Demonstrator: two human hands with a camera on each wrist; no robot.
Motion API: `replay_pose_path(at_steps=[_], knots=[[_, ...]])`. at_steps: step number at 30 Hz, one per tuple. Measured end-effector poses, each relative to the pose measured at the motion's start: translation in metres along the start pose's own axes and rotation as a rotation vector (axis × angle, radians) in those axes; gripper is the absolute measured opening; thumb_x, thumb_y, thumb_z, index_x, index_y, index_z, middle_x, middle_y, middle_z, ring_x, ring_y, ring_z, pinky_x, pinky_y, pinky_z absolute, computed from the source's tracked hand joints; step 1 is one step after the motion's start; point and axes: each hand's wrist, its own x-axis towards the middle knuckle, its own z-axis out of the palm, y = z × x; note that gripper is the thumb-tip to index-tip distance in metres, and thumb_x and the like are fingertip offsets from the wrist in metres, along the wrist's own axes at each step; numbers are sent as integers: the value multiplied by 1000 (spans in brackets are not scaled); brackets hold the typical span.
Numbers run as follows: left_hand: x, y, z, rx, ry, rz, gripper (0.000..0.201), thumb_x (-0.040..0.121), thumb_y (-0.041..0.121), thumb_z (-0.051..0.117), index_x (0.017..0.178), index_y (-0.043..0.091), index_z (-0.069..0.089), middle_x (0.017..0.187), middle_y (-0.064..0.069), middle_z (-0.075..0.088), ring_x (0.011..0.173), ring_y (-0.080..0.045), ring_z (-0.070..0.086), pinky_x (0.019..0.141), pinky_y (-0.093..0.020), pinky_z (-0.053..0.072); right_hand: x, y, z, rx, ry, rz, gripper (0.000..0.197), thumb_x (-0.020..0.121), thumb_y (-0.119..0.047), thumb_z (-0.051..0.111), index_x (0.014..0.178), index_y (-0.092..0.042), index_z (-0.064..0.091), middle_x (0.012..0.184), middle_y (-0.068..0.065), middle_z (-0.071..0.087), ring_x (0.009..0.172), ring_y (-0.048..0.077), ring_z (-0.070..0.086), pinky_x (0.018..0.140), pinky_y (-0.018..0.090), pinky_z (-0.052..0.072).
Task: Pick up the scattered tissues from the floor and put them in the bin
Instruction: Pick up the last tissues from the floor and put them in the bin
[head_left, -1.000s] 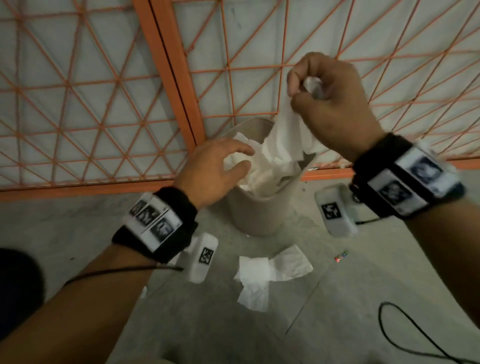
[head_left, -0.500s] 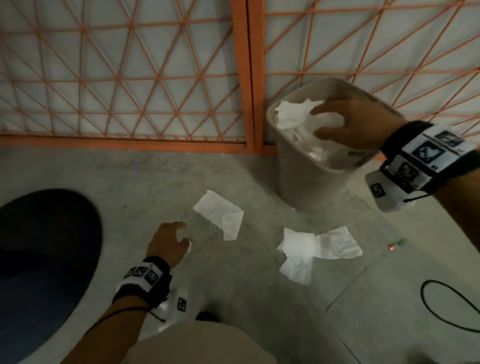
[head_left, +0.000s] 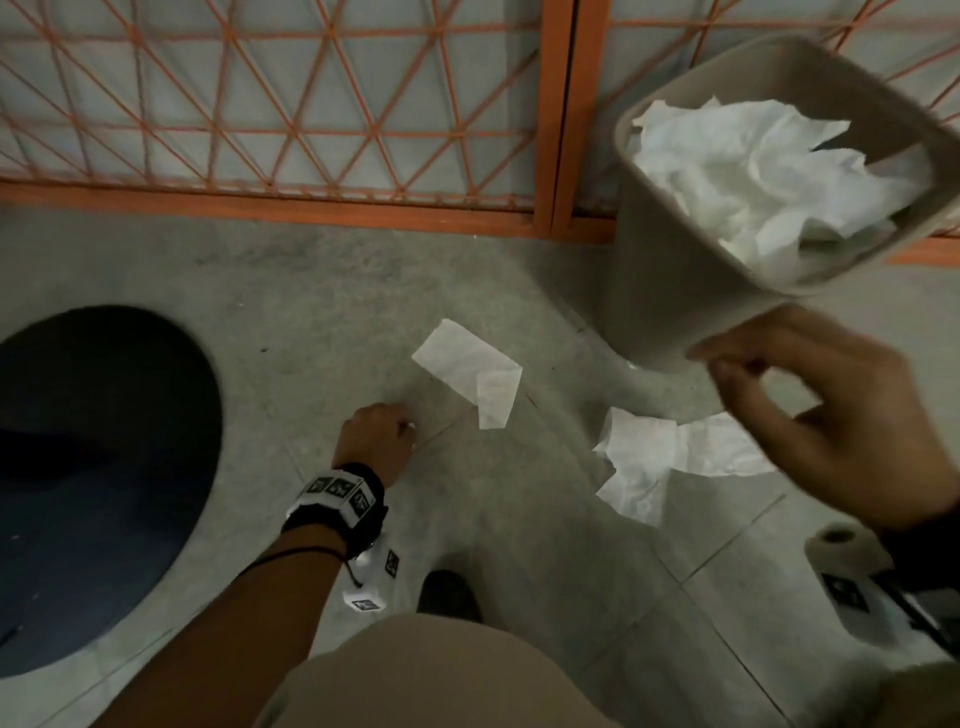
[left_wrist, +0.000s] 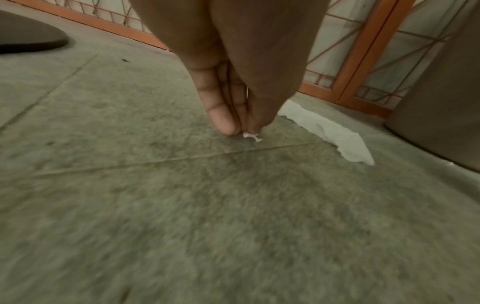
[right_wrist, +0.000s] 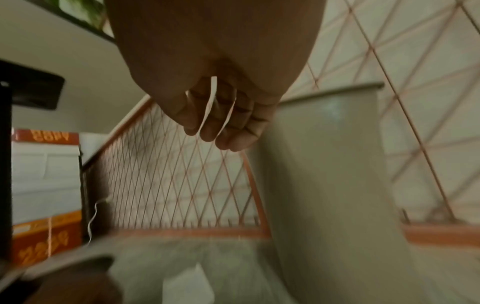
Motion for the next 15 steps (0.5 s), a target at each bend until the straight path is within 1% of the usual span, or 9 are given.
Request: replay_pose_path(at_steps=[2, 4, 5, 7, 8, 9, 11, 13, 15], knots=[[6, 10, 0, -53, -15, 39, 23, 95, 20, 48, 100, 7, 66, 107, -17, 65, 101, -37, 59, 83, -38, 46, -24, 20, 29, 1, -101, 47, 20, 91, -19, 55, 102, -15, 71, 94, 2, 65, 82, 15, 61, 78, 23, 48], [12, 25, 1, -125, 8, 109, 22, 95, 17, 48, 105, 4, 63, 109, -19, 62, 102, -39, 59, 86, -42, 46, -45, 47, 59, -78, -246, 141, 26, 93, -31, 51, 114, -24, 65, 109, -1, 62, 99, 19, 58, 87, 24, 44], [16, 35, 2, -146, 29, 154, 21, 95, 16, 49, 106, 4, 62, 110, -19, 61, 102, -39, 58, 86, -43, 47, -54, 60, 72, -149, -336, 214, 33, 91, -39, 50, 121, -28, 59, 120, -1, 57, 110, 22, 54, 93, 27, 42], [24, 56, 2, -137, 54, 227, 18, 94, 15, 48, 105, 7, 60, 113, -16, 57, 104, -37, 54, 85, -44, 47, -67, 82, 94, -289, -508, 361, 51, 87, -51, 52, 135, -34, 44, 140, 1, 44, 130, 27, 40, 103, 42, 39], [27, 67, 2, -113, 53, 252, 17, 94, 16, 48, 106, 10, 59, 117, -14, 54, 108, -35, 50, 86, -44, 46, -72, 91, 102, -333, -571, 408, 58, 86, -55, 52, 139, -36, 37, 147, 2, 37, 136, 29, 32, 107, 49, 35], [32, 76, 2, -85, 50, 274, 17, 94, 16, 49, 107, 12, 59, 124, -11, 51, 113, -33, 46, 88, -43, 45, -75, 98, 109, -363, -610, 433, 61, 86, -56, 51, 141, -38, 33, 150, 2, 31, 140, 31, 26, 110, 53, 32], [42, 87, 6, -32, 22, 290, 18, 93, 17, 50, 109, 15, 58, 143, -6, 40, 125, -32, 39, 96, -42, 44, -81, 109, 119, -389, -634, 442, 61, 86, -56, 52, 141, -38, 33, 152, 4, 30, 141, 35, 24, 111, 54, 30], [50, 92, 13, 22, -21, 266, 19, 93, 18, 50, 110, 15, 58, 154, -6, 29, 133, -33, 33, 104, -45, 40, -87, 113, 125, -389, -589, 407, 55, 84, -49, 60, 135, -35, 45, 146, 6, 42, 135, 37, 34, 105, 54, 38], [50, 94, 20, 68, -20, 252, 20, 93, 17, 51, 111, 12, 58, 155, -7, 29, 134, -34, 33, 106, -46, 39, -91, 115, 128, -380, -494, 367, 43, 81, -37, 68, 123, -30, 59, 133, 6, 56, 123, 36, 49, 94, 52, 48]])
